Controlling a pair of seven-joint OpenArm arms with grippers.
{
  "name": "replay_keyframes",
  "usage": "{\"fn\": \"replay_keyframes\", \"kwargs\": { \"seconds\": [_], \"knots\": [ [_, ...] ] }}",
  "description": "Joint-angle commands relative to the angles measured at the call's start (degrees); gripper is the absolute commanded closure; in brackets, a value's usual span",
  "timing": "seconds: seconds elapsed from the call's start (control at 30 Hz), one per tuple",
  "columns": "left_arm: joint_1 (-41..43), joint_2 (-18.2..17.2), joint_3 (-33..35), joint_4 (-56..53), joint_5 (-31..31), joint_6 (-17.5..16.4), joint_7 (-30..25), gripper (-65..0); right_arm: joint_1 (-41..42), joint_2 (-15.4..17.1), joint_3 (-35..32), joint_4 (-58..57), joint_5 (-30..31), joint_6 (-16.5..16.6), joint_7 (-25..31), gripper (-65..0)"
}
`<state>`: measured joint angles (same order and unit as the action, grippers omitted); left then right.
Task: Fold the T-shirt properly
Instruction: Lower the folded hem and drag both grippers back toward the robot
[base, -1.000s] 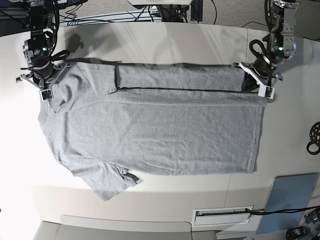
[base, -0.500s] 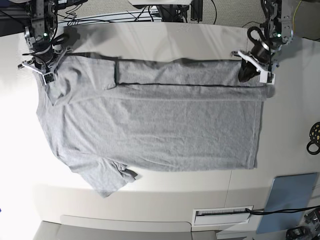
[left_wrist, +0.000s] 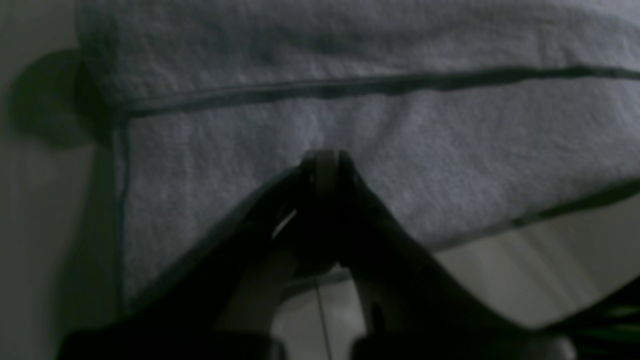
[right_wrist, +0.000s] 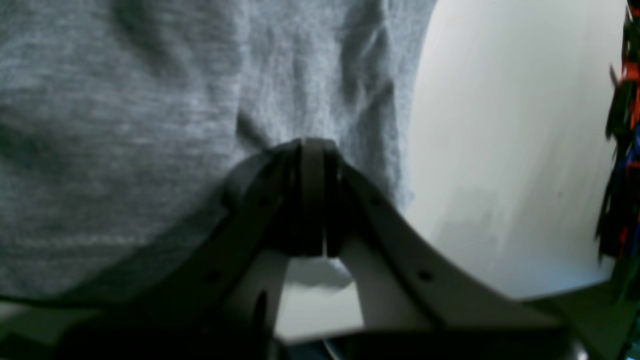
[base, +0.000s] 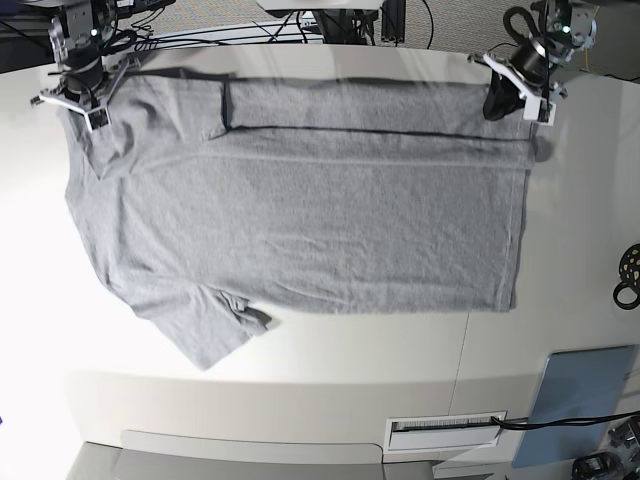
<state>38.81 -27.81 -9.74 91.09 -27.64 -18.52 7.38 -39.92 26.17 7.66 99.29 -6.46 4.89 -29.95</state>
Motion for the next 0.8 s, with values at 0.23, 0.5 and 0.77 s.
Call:
{"fn": "replay_keyframes", "kwargs": {
  "seconds": [0.23,0.5,0.77],
  "knots": [
    [7.28,-0.33,0.55,-0.79,6.51,1.55,11.02,0.0,-6.95,0.35,0.09,5.88,-2.62,-0.92,-2.69,0.0],
    [9.16,-0.33,0.35,-0.31,9.73,0.68,11.06,0.0,-6.99,0.33,2.47,5.90,-2.62,-0.92,-4.39,0.0],
    [9.16,-0.31,-3.21,2.49,9.64,-2.47,11.08,0.0,-7.89,0.35,8.44,6.05,-2.60,0.09,-3.02,0.0]
  ]
}}
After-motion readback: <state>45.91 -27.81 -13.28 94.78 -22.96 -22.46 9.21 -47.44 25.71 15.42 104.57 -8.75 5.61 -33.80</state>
